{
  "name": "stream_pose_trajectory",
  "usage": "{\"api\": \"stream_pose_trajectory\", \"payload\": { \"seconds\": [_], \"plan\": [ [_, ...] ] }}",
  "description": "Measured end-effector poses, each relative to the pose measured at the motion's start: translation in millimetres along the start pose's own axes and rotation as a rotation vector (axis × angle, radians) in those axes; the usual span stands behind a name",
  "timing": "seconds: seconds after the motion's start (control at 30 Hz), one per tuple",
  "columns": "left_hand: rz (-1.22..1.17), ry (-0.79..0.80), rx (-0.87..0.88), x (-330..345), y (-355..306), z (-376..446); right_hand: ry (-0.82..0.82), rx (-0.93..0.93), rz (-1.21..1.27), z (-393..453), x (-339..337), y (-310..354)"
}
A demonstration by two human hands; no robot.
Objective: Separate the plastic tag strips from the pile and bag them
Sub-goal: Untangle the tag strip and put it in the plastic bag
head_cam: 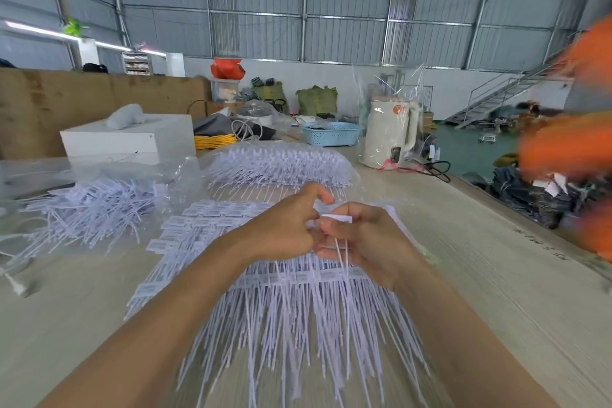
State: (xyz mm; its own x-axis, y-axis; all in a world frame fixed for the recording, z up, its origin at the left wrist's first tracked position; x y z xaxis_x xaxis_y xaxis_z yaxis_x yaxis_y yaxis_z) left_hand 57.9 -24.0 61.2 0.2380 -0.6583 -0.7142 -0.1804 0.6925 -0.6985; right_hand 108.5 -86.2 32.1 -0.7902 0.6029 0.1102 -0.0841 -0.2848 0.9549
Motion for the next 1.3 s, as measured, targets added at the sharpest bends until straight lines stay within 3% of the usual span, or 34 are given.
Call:
{"api": "stream_pose_trajectory", "payload": {
  "seconds": [0.17, 0.23, 0.3, 0.37, 0.57, 0.7, 0.8, 1.03, 1.2, 1.3],
  "plan": [
    [0.061, -0.177, 0.088, -12, -4, -1, -0.125, -0.125, -0.051, 1, -19, 17],
    [0.131, -0.250, 0.046, -21, 4, -1, -0.185, -0.173, -0.016, 2, -29, 23],
    [0.093, -0.211, -0.047, -24, 20, 1, -0.191, -0.218, -0.027, 3, -31, 28],
    [-0.049, -0.179, -0.080, -24, 28, 0, -0.144, -0.256, -0.137, 3, -27, 33],
    [-0.146, -0.216, -0.035, -25, 23, -3, 0.145, -0.242, -0.603, 2, -5, 39],
    [-0.230, -0.178, -0.027, -22, 21, -5, 0.282, -0.187, -0.715, 2, 8, 41],
    [-0.384, -0.137, -0.053, -21, 22, -5, 0.225, -0.283, -0.843, 3, 9, 53],
    [-0.591, -0.060, -0.187, -14, 35, 0, 0.082, -0.735, -1.273, -13, 27, 72],
    [-0.631, -0.006, -0.122, -10, 21, 2, -0.018, -0.927, -1.199, -21, 20, 93],
    [-0.638, -0.004, -0.128, -12, 19, 2, -0.067, -0.868, -1.223, -11, 14, 91]
  ]
}}
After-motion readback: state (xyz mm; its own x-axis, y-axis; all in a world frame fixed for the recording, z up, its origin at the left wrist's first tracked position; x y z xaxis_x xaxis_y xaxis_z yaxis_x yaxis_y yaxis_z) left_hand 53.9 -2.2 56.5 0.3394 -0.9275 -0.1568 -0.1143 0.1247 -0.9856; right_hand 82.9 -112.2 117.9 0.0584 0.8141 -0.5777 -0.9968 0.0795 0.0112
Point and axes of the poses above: each hand's wrist, its own z-axis towards the middle knuckle, its own x-axis out of the palm, y = z × x, the point moved 10 cm from there along z, towards the middle knuckle, and after that the axes turned 11 degrees about -x, right-handed, at the moved point
